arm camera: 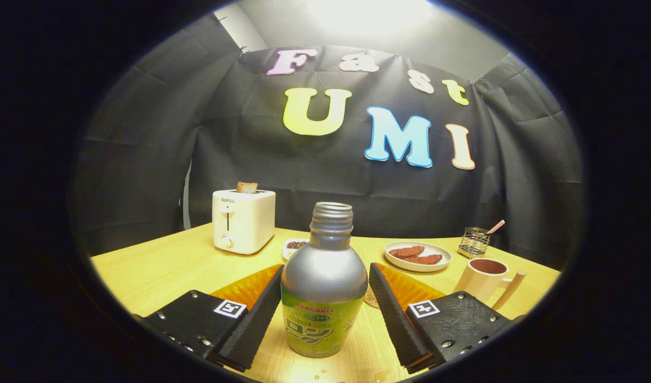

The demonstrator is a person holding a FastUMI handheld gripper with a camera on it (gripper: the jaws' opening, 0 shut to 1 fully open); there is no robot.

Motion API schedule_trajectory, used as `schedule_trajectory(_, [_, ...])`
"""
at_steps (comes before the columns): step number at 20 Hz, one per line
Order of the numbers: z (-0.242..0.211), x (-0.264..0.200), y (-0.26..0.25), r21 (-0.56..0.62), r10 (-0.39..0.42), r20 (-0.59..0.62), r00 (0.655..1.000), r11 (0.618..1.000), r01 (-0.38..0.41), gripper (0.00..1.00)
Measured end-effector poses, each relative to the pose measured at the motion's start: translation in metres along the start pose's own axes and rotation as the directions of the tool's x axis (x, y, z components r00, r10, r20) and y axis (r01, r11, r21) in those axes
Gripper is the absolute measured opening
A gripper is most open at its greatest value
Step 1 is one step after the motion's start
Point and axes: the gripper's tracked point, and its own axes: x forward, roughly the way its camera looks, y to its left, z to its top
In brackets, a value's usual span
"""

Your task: Take the bottle from table, then pour the juice into the cup, finally place the bottle on the coaster

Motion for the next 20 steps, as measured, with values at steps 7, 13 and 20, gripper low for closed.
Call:
schedule_trajectory(7, [0.003, -0.003, -0.007, 0.003, -0.003, -0.016, 1.0, 1.0, 0.003, 0.81])
schedule_trajectory(13, [0.026, -0.009, -0.047, 0.136, -0.048, 0.011, 0.999, 0.99, 0.047, 0.79])
schedule_trajectory(20, [0.026, 0.001, -0.1, 0.454, -0.048, 0.022, 0.999, 0.89, 0.033, 0.78])
